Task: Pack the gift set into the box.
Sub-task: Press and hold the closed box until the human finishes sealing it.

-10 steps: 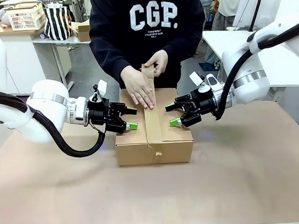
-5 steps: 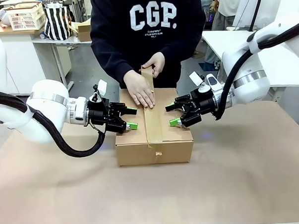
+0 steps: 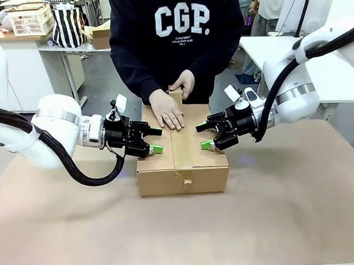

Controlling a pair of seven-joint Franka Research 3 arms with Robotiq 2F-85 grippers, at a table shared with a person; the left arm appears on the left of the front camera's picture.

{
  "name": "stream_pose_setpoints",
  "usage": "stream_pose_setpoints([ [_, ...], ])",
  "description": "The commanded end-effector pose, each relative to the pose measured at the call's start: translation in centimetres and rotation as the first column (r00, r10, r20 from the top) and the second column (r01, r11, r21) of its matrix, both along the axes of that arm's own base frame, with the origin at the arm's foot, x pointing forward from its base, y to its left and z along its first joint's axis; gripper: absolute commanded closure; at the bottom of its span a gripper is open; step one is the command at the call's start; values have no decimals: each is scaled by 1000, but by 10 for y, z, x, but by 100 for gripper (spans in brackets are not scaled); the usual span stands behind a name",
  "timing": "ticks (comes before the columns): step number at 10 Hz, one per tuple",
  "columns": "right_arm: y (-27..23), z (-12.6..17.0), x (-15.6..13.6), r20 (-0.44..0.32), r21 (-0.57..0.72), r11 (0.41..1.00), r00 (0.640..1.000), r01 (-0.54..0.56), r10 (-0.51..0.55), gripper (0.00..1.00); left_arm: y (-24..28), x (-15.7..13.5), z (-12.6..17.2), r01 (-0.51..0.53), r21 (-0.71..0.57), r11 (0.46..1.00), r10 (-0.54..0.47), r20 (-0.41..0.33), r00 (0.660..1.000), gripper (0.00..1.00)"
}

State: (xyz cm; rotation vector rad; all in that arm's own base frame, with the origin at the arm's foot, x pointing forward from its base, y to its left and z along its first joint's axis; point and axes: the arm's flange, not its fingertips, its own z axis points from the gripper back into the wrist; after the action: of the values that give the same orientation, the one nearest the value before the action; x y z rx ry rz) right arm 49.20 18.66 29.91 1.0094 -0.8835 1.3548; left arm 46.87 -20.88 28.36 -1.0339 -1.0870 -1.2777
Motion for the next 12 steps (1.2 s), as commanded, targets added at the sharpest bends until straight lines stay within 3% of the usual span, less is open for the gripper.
stream_pose_setpoints([
  [1,0,-3,0,-1,-6,1000,1000,3,-3,0,1,-1,-6,-4,-3,1000,4,5,1000,0],
  [12,0,-3,0,-1,-6,1000,1000,3,-3,0,1,-1,-6,-4,-3,1000,4,5,1000,0],
])
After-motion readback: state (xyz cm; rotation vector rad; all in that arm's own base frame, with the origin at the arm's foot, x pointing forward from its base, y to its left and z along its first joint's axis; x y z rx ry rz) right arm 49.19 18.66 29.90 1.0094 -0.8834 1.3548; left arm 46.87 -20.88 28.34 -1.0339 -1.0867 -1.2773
